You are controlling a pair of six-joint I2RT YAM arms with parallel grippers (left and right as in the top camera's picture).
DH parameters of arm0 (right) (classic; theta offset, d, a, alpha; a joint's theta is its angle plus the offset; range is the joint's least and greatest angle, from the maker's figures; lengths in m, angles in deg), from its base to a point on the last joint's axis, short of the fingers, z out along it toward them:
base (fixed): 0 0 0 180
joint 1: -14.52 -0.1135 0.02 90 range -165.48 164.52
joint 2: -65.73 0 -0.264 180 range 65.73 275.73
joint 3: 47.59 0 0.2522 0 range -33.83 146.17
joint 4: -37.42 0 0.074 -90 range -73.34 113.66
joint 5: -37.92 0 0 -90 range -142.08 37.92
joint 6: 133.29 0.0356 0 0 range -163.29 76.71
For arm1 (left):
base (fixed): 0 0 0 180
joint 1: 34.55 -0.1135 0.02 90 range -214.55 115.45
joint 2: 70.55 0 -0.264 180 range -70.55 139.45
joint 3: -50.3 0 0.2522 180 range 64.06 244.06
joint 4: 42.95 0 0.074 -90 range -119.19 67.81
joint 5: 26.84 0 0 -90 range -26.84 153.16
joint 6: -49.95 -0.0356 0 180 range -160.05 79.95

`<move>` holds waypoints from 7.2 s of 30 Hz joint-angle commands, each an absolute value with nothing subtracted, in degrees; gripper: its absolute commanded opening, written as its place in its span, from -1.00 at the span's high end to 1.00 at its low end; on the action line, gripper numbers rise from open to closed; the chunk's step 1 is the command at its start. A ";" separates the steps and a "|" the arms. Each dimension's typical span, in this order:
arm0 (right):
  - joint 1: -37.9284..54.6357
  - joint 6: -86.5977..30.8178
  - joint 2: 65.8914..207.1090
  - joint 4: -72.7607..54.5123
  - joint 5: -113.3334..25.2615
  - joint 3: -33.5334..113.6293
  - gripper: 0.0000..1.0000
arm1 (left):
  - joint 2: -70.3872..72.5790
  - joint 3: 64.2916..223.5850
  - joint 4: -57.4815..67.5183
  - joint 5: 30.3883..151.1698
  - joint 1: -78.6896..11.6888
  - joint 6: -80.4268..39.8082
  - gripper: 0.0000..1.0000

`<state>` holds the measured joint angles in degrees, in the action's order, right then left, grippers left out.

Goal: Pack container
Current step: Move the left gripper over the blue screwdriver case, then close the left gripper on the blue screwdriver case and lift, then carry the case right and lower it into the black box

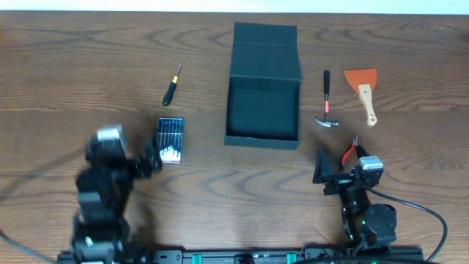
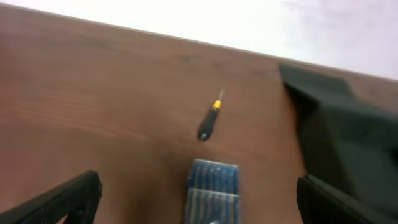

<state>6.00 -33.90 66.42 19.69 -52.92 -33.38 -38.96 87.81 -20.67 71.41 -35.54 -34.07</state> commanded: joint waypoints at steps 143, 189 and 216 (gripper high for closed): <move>6.44 -34.75 66.04 19.48 -52.68 -33.53 -0.99 | 26.88 126.26 10.45 64.57 -24.44 -37.39 -0.16; 6.44 -34.75 66.04 19.50 -52.68 -33.53 -0.99 | 23.90 148.22 8.92 67.46 1.42 -33.50 -0.02; 6.44 -34.75 66.04 19.48 -52.68 -33.53 -0.99 | 42.35 148.27 0.07 68.94 2.14 -27.23 0.09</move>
<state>6.00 -33.90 66.42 19.67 -52.90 -33.38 41.59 147.04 0.64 68.81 2.27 -27.82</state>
